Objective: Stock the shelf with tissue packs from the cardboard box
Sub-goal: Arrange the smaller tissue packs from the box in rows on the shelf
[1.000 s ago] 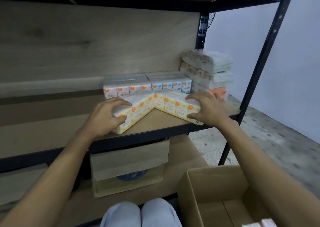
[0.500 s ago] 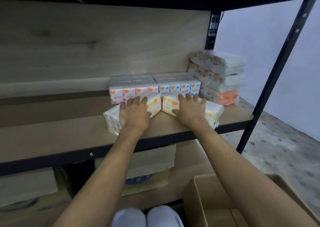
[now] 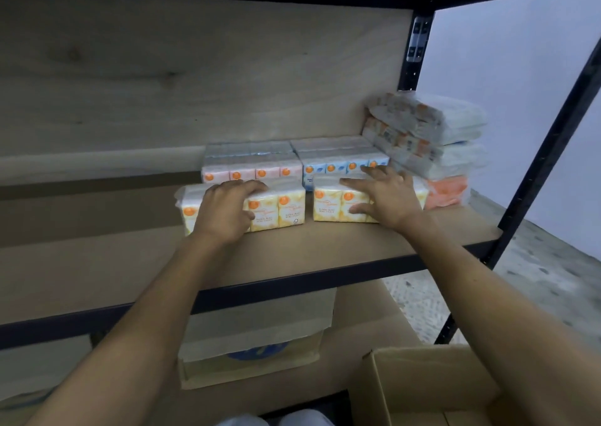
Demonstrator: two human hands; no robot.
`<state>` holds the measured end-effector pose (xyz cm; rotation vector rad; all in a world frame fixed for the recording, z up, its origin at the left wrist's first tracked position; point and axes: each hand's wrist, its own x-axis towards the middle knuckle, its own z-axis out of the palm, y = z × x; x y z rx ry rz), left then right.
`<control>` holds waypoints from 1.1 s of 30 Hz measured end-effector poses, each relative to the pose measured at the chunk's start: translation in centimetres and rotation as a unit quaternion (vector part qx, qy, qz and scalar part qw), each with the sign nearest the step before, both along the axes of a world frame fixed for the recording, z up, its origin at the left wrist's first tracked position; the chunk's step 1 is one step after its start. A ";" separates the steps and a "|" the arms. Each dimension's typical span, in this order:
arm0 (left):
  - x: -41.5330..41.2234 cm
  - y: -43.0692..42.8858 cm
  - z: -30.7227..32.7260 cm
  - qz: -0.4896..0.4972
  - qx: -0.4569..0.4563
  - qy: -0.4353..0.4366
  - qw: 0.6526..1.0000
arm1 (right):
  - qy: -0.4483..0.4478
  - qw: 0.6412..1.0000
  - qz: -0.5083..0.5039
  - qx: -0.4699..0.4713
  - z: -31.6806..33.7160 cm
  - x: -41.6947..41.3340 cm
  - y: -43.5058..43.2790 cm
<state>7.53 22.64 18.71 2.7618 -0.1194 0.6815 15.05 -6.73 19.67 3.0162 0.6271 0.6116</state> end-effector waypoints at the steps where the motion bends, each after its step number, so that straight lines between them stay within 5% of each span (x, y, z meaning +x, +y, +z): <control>1: 0.3 0.3 -0.3 -0.013 -0.009 -0.006 1.000 | -0.002 1.000 0.001 0.005 -0.3 0.4 0.0; 12: 3.2 0.2 -1.6 -0.008 0.011 -0.066 0.998 | 0.015 0.988 0.115 0.103 -1.8 5.4 -1.5; 33: 6.0 0.0 -2.4 -0.001 0.014 -0.082 0.997 | 0.021 0.981 0.145 0.128 -2.1 8.9 -1.0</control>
